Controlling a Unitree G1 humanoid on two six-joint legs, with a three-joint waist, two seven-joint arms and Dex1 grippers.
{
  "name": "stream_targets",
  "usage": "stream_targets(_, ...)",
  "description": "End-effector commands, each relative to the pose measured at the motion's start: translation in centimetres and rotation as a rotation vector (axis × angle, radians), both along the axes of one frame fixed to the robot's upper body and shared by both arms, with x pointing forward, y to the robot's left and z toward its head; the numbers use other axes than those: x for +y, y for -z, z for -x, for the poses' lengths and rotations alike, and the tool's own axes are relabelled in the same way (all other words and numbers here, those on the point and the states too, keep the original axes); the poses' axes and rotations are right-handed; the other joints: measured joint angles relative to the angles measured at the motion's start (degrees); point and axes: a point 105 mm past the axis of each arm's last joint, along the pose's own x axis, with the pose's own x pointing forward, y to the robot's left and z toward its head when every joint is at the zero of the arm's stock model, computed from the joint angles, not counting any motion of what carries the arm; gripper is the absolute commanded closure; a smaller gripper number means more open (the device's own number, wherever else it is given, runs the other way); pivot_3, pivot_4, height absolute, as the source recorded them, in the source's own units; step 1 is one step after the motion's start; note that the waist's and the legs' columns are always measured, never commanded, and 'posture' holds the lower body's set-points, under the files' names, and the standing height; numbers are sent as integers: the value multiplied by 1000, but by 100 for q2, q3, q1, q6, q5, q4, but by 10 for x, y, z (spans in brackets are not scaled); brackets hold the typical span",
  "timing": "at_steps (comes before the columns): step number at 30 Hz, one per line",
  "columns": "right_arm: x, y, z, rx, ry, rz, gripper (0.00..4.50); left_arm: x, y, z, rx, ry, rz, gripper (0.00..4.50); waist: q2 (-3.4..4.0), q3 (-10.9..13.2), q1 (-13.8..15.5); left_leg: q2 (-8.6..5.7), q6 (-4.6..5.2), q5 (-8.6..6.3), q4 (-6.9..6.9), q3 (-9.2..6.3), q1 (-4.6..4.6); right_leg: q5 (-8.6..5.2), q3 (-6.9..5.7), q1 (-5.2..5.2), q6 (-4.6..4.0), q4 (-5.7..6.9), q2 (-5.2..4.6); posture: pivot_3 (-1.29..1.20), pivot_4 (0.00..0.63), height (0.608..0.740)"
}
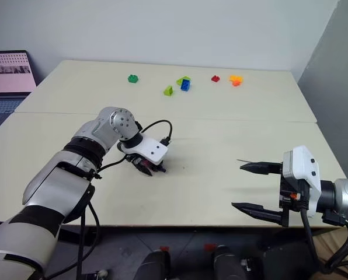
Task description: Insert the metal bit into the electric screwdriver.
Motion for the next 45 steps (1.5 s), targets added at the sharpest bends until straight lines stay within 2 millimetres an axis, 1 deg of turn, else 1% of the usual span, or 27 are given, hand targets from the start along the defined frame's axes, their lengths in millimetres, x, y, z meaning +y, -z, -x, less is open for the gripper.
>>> stream_targets(1, 1, -9, 1, -46, -4, 2, 0, 0, -5, -2, -22, 9, 8, 2845, 0, 0, -2, 0, 0, 0, 0, 0, 0, 0, 0, 0, -1, 0, 0, 0, 150, 740)
stream_targets(3, 1, -9, 1, -47, -3, 3, 0, 0, -6, -2, -27, 10, 15, 2873, 0, 0, -1, 0, 0, 0, 0, 0, 0, 0, 0, 0, 0, 0, 0, 0, 150, 740)
stream_targets(5, 1, -9, 0, -49, -2, 3, 0, -1, -11, -3, -37, 12, 40, 2873, 0, 0, -2, 0, 0, 0, 0, 0, 0, 0, 0, 0, 0, 1, 0, 0, 150, 740)
stream_targets(8, 1, -10, 0, -55, -1, 4, 0, -5, -28, -4, -44, 4, 133, 2873, 0, 0, -2, 0, 0, 0, 0, 0, 0, -1, 0, 0, -1, 1, 0, 0, 150, 740)
stream_targets(11, 1, -13, -1, -61, -1, 2, 0, -17, -58, -5, -44, -47, 325, 2873, 0, 0, -2, 0, 0, 0, 0, -1, -2, -1, -1, -1, -1, 1, 0, 0, 150, 740)
stream_targets(12, 1, -13, -1, -61, 1, 1, 0, -20, -66, -6, -45, -57, 373, 2873, 0, 0, -2, 0, 0, 0, 0, -1, -3, 0, -1, -1, 0, 1, 0, 0, 150, 740)
stream_targets(13, 1, -15, -2, -66, 1, -4, 0, -26, -81, -7, -49, -85, 474, 2873, 0, 0, -2, 0, 0, 0, 0, -2, -5, 0, -2, -3, 0, 1, 0, 0, 150, 740)
stream_targets(14, 1, -16, -2, -69, 1, -8, 0, -30, -92, -8, -48, -104, 542, 2873, -2, 1, -2, 0, 0, 0, 0, -2, -5, 0, -3, -3, 1, 1, 0, 0, 150, 740)
stream_targets(17, 0, -18, -4, -79, 6, -10, 0, -42, -112, -9, -39, -155, 711, 2873, -2, 1, 5, 0, 0, 0, 0, -9, -9, 0, -11, -4, 2, 0, 0, 0, 150, 740)
stream_targets(18, 1, -20, -6, -82, 6, -13, 0, -47, -118, -10, -38, -174, 793, 2873, -1, 1, 2, 0, 0, 0, 0, -11, -8, 1, -12, -4, 2, 1, 0, 0, 150, 740)
stream_targets(20, 1, -22, -8, -86, 2, -17, 0, -54, -125, -11, -47, -218, 918, 2873, -2, 1, 1, 0, 0, 0, 0, -13, -8, 1, -13, -3, 4, 2, 0, 0, 150, 740)
stream_targets(27, 2, -35, -17, -118, -4, -38, 0, -72, -127, -22, -103, -407, 1251, 2873, 0, 0, -5, 0, 2, 2, 1, -16, -2, 3, -16, -2, 7, 13, 1, 0, 150, 740)
stream_targets(29, 3, -40, -21, -132, -6, -49, 0, -76, -124, -25, -131, -472, 1379, 2873, 1, 0, -5, 0, 2, 3, 5, -18, -2, 4, -16, -2, 8, 14, 2, 0, 150, 740)
stream_targets(30, 3, -41, -23, -135, -6, -52, 0, -77, -123, -26, -141, -501, 1414, 2873, 0, 0, -2, 0, 3, 3, 7, -18, -2, 4, -16, -2, 8, 15, 2, 0, 150, 740)
stream_targets(34, 6, -53, -39, -194, 31, -97, 0, -86, -121, -19, -225, -554, 1604, 2873, 3, -1, -5, -2, 2, 3, 13, -18, -4, 5, -16, -1, 10, 14, 2, 0, 150, 740)
stream_targets(38, 6, -56, -44, -194, 32, -113, 0, -84, -114, -22, -261, -634, 1660, 2873, 2, -1, 41, -5, 2, 3, 23, -14, -4, 9, -11, 3, 15, 11, -1, 0, 150, 740)
stream_targets(41, 8, -54, -44, -188, 18, -106, 0, -70, -106, -24, -308, -699, 1702, 2873, 3, -1, 49, -5, 2, 3, 26, -13, -5, 9, -9, 3, 16, 10, -1, 0, 150, 740)
stream_targets(45, 7, -54, -46, -188, 10, -99, 0, -65, -92, -19, -320, -713, 1678, 2873, 3, -1, 39, -5, 2, 3, 26, -12, -4, 10, -9, 3, 16, 9, -1, 0, 150, 740)
